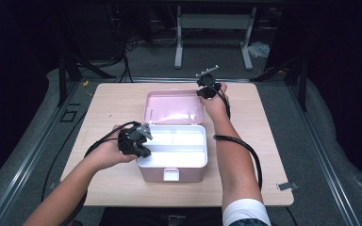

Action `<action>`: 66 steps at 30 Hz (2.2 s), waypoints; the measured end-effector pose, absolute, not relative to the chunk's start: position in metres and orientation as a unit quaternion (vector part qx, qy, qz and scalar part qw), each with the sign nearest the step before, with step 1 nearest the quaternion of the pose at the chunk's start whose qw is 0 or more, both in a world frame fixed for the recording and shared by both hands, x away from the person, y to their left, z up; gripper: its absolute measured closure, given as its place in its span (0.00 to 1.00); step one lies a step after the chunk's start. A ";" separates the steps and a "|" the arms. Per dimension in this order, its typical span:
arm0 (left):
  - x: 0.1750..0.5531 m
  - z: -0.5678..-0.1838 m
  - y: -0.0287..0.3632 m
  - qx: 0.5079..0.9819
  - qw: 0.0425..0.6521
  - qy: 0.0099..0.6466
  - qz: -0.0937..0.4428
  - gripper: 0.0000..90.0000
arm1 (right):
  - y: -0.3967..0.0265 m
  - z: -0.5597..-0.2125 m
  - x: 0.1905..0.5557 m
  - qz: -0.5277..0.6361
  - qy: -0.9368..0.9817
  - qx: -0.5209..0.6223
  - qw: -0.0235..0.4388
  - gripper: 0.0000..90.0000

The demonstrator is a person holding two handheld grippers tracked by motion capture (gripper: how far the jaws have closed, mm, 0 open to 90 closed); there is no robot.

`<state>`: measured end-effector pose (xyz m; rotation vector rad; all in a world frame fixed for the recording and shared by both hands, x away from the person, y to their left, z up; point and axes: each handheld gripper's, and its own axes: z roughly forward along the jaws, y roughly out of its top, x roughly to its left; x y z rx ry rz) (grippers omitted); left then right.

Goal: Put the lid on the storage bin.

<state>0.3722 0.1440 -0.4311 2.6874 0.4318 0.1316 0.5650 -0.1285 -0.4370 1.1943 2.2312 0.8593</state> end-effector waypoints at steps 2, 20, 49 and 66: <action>0.372 -0.431 0.144 0.965 0.206 0.155 0.048 0.95 | -0.128 -0.435 0.564 0.313 0.812 0.431 0.239 0.92; 0.371 -0.431 0.144 0.963 0.206 0.164 0.053 0.95 | -0.126 -0.391 0.524 0.342 0.791 0.378 0.339 0.93; 0.353 -0.434 0.142 0.954 0.216 0.179 0.106 0.99 | -0.127 -0.377 0.359 0.385 0.701 0.214 0.561 0.96; 0.363 -0.390 0.199 0.892 0.324 0.297 0.106 1.00 | -0.131 -0.384 0.329 0.382 0.707 0.190 0.564 0.95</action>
